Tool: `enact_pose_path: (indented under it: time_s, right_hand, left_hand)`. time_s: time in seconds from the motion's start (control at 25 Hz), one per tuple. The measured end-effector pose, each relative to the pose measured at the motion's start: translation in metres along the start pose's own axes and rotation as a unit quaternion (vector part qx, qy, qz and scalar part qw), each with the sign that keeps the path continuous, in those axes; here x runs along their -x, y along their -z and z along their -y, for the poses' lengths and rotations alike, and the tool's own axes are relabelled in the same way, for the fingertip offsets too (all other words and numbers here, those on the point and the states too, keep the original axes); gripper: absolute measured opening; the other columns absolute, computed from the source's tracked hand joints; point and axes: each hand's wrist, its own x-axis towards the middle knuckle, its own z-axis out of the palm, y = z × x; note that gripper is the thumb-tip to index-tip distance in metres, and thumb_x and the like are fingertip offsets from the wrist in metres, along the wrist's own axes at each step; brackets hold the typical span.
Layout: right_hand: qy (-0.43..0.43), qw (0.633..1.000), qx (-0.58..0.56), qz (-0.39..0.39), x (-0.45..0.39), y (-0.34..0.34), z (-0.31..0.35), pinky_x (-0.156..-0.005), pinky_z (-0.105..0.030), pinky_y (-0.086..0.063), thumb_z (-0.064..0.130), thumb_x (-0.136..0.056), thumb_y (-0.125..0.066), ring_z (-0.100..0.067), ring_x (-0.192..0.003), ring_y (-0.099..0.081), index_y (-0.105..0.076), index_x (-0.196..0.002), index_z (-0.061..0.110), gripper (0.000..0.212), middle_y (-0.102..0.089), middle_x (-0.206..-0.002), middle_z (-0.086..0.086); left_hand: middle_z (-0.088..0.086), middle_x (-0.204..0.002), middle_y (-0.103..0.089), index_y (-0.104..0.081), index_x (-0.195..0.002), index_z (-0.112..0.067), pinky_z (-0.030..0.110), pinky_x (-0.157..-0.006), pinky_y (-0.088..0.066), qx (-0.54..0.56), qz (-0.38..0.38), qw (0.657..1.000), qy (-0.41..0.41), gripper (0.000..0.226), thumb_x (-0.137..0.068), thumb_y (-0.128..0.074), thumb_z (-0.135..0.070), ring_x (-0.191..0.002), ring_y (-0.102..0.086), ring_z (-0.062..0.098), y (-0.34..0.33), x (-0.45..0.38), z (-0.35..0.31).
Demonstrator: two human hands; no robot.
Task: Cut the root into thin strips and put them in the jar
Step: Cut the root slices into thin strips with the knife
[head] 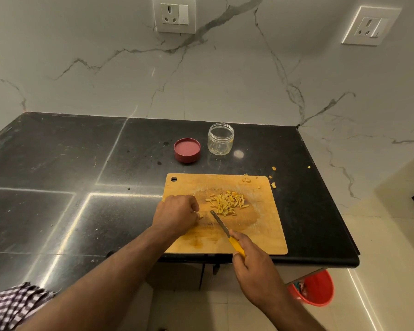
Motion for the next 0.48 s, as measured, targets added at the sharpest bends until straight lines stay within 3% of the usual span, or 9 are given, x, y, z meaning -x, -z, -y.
enact_pose_path:
  time_s: [0.28, 0.48]
  right_hand:
    - [0.006, 1.0, 0.002, 0.007, -0.0043, -0.0026, 0.0051, -0.065, -0.013, -0.038, 0.025, -0.102, -0.042, -0.002, -0.091, -0.05, -0.035, -0.146, 0.037, 0.046, -0.052, -0.114, 0.014]
    - [0.024, 1.0, 0.017, 0.011, -0.0068, -0.0039, 0.0083, -0.085, -0.019, -0.042, 0.023, -0.103, -0.039, -0.004, -0.108, -0.051, -0.032, -0.149, 0.034, 0.048, -0.052, -0.132, 0.01]
  left_hand:
    - [-0.014, -0.094, -0.065, -0.068, -0.099, -0.032, 0.034, -0.083, -0.051, -0.002, 0.012, 1.0, 0.009, 0.008, -0.091, -0.066, -0.034, -0.094, -0.058, 0.011, -0.0048, 0.0008, -0.0006]
    - [-0.017, -0.099, -0.065, -0.067, -0.103, -0.035, 0.036, -0.084, -0.041, 0.009, 0.015, 0.999, 0.035, 0.016, -0.088, -0.067, -0.042, -0.101, -0.054, 0.011, -0.0041, -0.0017, -0.0036]
